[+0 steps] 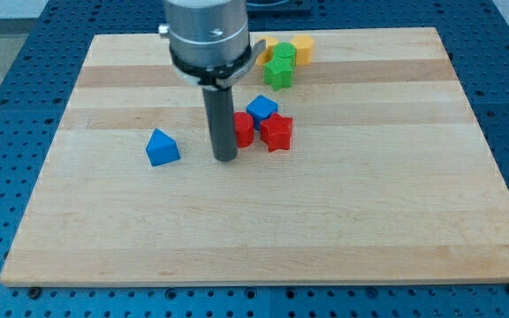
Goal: Place the blue triangle to the top left of the red circle
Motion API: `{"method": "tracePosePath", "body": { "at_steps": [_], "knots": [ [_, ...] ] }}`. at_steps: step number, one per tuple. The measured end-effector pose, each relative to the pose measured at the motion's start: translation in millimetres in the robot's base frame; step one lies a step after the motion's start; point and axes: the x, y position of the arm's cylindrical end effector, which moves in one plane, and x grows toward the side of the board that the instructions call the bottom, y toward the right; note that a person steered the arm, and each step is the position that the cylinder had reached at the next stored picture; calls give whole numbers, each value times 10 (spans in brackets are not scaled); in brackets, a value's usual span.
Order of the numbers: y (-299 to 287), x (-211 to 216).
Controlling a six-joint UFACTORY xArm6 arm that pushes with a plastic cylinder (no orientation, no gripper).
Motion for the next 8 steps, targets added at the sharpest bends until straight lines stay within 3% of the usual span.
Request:
{"method": "tracePosePath", "body": {
  "at_steps": [1, 3, 4, 8],
  "knots": [
    [-386, 295],
    [-1292, 236],
    [-1277, 33],
    [-221, -351]
  ]
}}
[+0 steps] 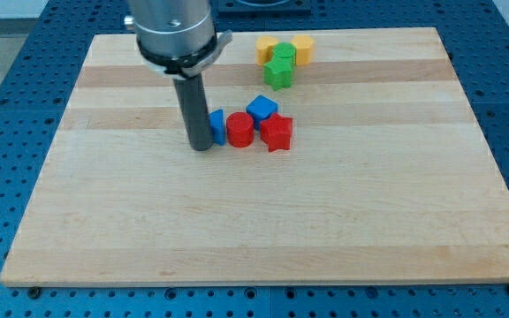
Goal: Place the blue triangle to the top left of the red circle
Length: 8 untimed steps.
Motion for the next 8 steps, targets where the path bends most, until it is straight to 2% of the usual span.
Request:
{"method": "tracePosePath", "body": {
  "at_steps": [1, 2, 3, 4, 6, 7, 8],
  "knots": [
    [45, -238],
    [-4, -283],
    [-204, -427],
    [-193, -920],
    [181, -1805],
    [406, -2189],
    [516, -2374]
  ]
}}
